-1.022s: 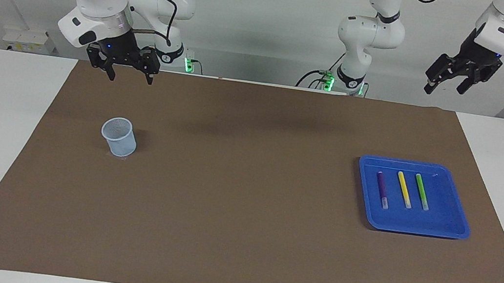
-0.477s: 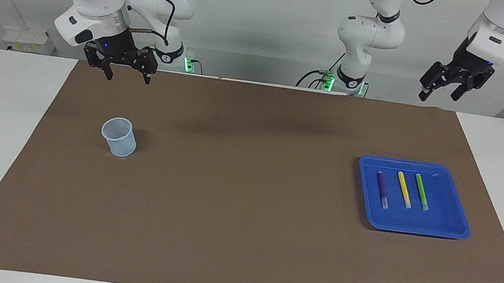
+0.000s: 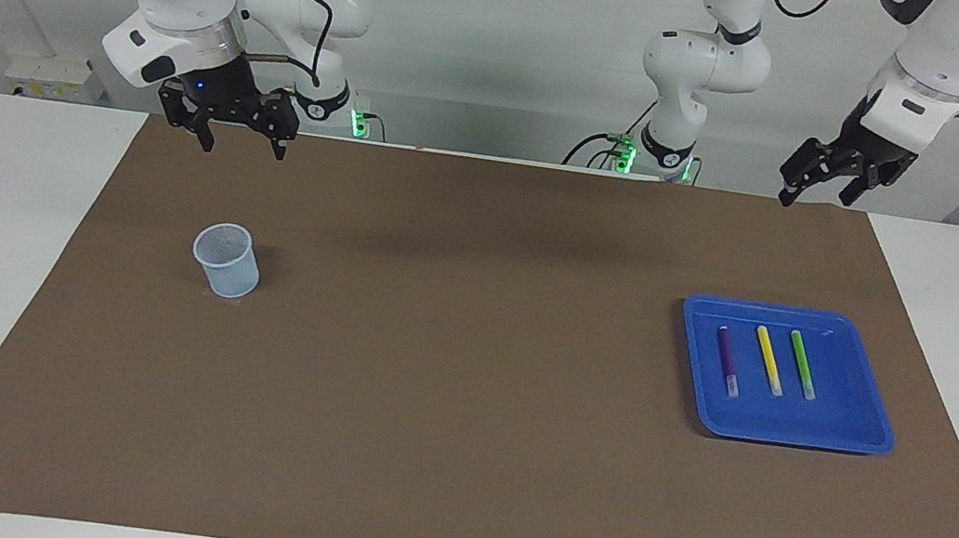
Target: Right arm passes pens to left for tray arrangement
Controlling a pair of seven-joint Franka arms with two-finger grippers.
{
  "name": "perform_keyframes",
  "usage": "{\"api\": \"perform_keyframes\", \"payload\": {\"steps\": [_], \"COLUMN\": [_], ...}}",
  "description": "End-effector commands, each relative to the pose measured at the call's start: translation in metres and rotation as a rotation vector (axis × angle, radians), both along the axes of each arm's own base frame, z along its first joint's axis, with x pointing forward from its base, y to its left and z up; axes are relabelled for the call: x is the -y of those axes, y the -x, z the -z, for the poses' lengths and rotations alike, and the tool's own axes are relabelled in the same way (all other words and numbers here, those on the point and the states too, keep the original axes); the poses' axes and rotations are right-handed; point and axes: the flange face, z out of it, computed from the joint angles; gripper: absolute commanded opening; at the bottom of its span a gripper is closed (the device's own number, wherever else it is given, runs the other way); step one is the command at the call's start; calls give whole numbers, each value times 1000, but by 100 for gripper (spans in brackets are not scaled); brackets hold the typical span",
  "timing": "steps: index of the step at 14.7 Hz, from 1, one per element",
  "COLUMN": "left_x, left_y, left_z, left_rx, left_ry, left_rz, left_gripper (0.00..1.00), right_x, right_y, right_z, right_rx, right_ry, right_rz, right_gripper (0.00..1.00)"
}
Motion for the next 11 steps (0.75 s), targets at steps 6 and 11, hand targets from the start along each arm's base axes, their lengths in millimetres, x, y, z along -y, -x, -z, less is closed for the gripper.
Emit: {"api": "perform_keyframes", "payload": {"steps": [6, 11], "left_x": [0, 0], "left_y": [-3, -2], "left_z": [1, 0], "left_rx": [-21, -18], "left_ry": [2, 2], "left_rz": [3, 2], "left_gripper": [100, 100], "right_x": [10, 13], "right_y": [0, -2], "right_z": [-5, -6], "right_rx": [11, 22], "right_ry": [19, 11], "right_rz": [-3, 6], "right_gripper": [100, 100]}}
